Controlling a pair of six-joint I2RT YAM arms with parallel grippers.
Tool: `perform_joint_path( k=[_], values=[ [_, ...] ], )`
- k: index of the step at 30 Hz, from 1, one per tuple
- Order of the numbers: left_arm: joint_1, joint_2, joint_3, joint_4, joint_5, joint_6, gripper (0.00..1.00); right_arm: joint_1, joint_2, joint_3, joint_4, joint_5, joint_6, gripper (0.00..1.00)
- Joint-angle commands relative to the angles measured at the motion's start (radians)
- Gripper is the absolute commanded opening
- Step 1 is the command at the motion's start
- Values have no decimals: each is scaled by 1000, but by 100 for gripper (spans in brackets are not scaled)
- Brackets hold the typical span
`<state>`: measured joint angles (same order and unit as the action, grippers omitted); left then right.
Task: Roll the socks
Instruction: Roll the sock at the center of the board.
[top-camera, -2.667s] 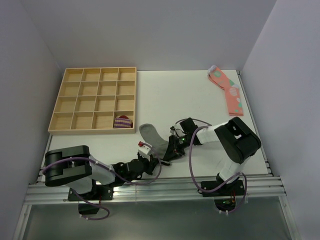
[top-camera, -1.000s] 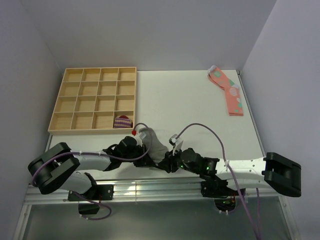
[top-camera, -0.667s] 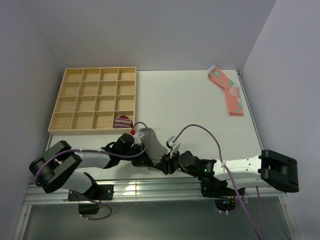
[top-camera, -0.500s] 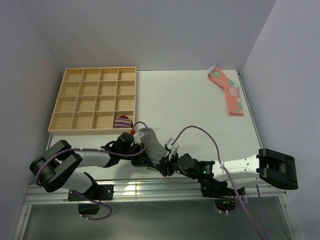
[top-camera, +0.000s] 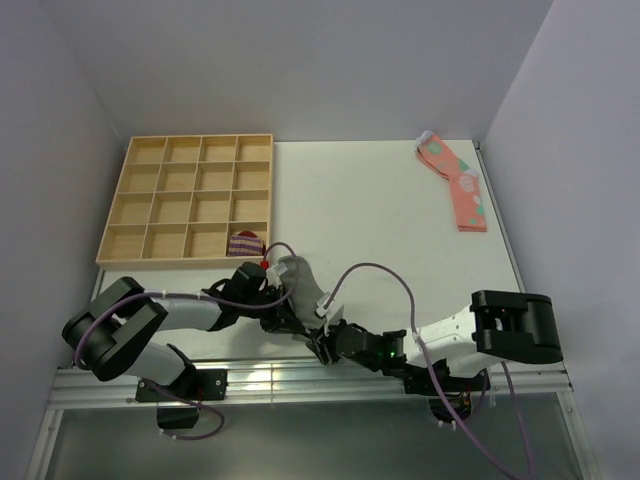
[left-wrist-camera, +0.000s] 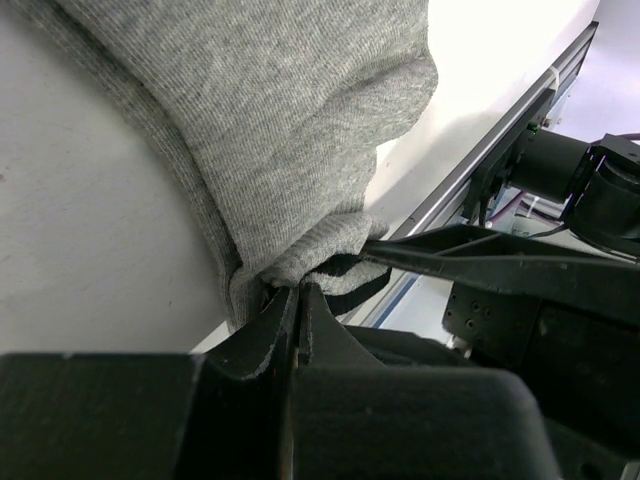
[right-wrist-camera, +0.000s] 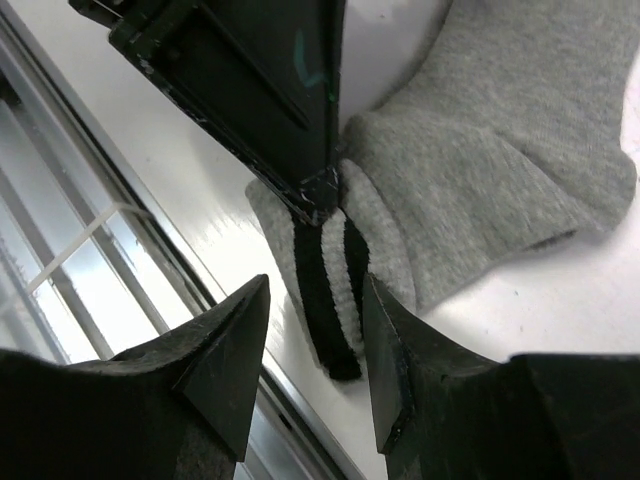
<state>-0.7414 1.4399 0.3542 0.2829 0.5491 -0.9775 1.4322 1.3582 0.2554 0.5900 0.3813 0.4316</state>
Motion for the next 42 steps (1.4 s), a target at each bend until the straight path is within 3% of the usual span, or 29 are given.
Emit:
perform_joint_path(
  k=[1, 11, 13, 14, 17, 20, 26, 27, 30, 42],
  values=[
    [8, 50, -26, -169, -71, 71, 0, 31, 60, 50, 19, 83, -17, 50],
    [19, 43, -23, -165, -49, 68, 0, 91, 137, 90, -30, 226, -14, 49],
    [19, 37, -23, -162, -40, 65, 0, 106, 159, 103, -45, 249, -10, 46],
    [20, 36, -21, -159, -37, 63, 0, 111, 169, 110, -64, 280, -7, 39],
    [22, 27, -27, -145, -20, 57, 0, 132, 199, 125, -75, 301, 1, 30],
    [23, 24, -32, -133, -14, 54, 0, 137, 205, 120, -61, 286, 7, 28],
    [23, -28, -54, -114, -58, 49, 13, 120, 151, 120, -99, 185, 42, 27],
    [22, -64, -60, -110, -84, 46, 20, 106, 145, 128, -122, 173, 53, 26],
    [23, -142, -67, -103, -135, 39, 30, 57, 116, 137, -166, 100, 82, 22],
    [17, -375, -76, -133, -366, 45, 33, -108, 142, 137, -196, -232, 145, 19]
  ],
)
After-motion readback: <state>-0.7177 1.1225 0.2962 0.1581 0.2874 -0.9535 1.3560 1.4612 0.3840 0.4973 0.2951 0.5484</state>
